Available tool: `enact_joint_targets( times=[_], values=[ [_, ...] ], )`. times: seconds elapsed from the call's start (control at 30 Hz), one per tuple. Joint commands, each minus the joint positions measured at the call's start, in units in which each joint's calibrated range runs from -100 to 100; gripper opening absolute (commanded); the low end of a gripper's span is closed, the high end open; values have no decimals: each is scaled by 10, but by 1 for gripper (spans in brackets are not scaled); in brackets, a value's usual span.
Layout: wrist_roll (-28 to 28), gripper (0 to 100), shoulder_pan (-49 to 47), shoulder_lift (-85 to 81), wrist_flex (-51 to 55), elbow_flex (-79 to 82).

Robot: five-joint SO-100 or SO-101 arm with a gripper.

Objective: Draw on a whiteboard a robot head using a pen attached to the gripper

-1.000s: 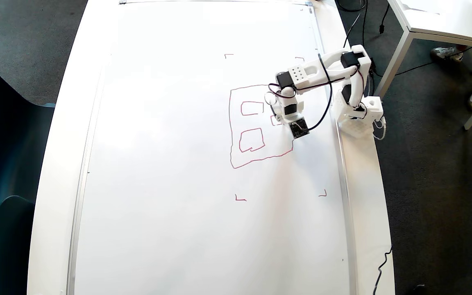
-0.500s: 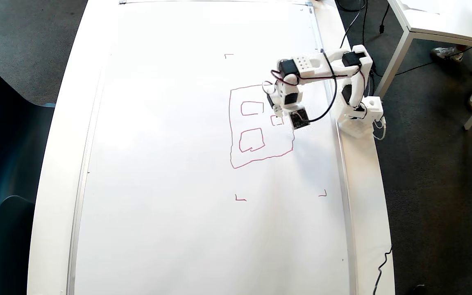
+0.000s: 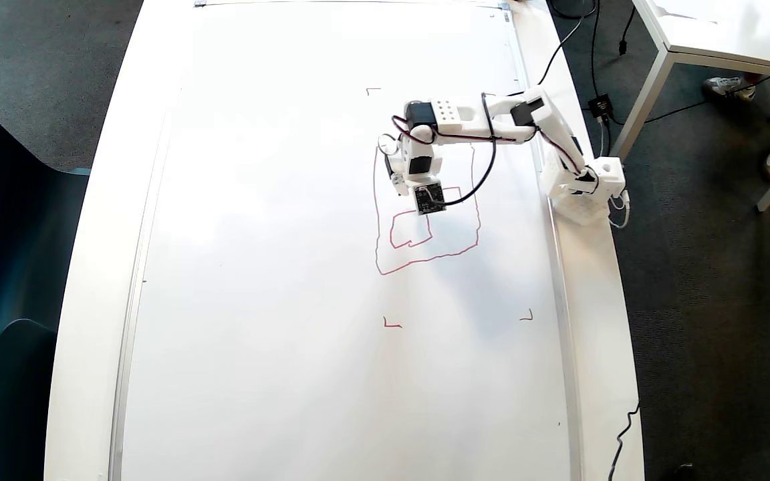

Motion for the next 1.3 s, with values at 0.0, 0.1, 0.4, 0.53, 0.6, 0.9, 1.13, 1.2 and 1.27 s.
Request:
enact_joint_targets(
  times=[0.0, 0.1, 0.4, 0.53, 0.6, 0.9, 1.13, 1.2, 1.27],
  values=[
    [1, 1, 6, 49, 6, -119],
    [2, 1, 5, 84, 4, -159],
    [2, 1, 5, 138, -3, -226],
    [2, 1, 5, 150, -3, -239],
    [2, 1, 5, 155, -3, -241],
    [0, 1, 1, 182, -14, -241],
    [1, 1, 5, 197, -85, -241],
    [1, 1, 4, 202, -90, -241],
    [0, 1, 2, 204, -92, -241]
  ],
)
